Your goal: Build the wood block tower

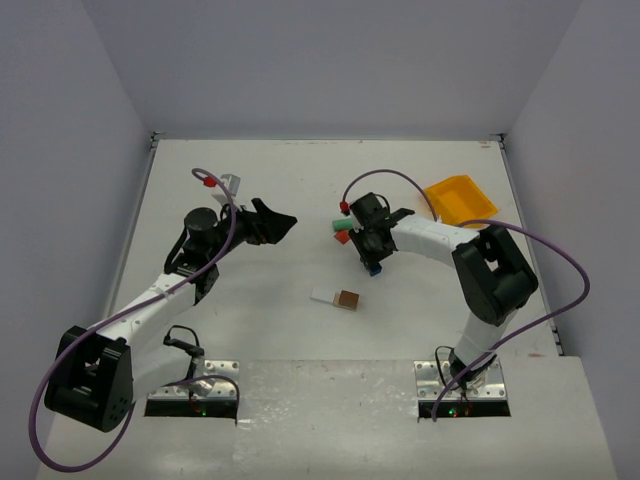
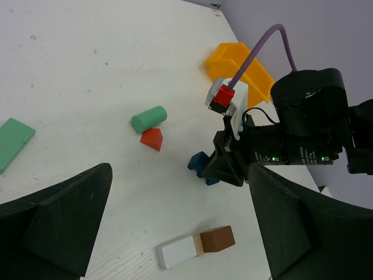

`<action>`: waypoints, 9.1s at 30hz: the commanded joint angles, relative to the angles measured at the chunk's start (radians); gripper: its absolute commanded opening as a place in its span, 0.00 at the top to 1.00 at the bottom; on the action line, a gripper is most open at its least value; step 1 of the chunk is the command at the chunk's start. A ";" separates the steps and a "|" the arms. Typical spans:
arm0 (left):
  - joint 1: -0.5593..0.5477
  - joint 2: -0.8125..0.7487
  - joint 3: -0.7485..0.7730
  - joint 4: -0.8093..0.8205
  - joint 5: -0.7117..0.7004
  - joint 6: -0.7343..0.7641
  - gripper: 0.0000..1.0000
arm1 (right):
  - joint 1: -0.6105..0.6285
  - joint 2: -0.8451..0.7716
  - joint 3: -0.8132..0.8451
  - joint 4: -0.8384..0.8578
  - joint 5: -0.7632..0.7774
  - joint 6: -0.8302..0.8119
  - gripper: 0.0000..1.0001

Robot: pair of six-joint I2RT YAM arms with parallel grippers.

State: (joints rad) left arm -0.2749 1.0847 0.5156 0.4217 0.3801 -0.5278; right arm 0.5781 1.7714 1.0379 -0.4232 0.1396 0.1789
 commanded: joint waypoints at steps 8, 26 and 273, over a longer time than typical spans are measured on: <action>0.014 -0.024 0.000 0.040 -0.006 0.007 0.00 | 0.113 -0.170 0.026 0.100 -0.091 -0.292 0.88; 0.014 -0.163 -0.026 -0.063 -0.285 -0.006 0.00 | 0.377 -0.087 0.103 0.023 -0.117 -0.347 0.84; 0.016 -0.103 -0.025 -0.011 -0.187 0.000 0.00 | 0.399 -0.029 0.056 -0.027 -0.080 -0.278 0.65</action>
State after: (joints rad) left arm -0.2604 0.9932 0.4839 0.3551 0.1802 -0.5301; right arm 0.9710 1.7737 1.0969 -0.4474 0.0359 -0.1047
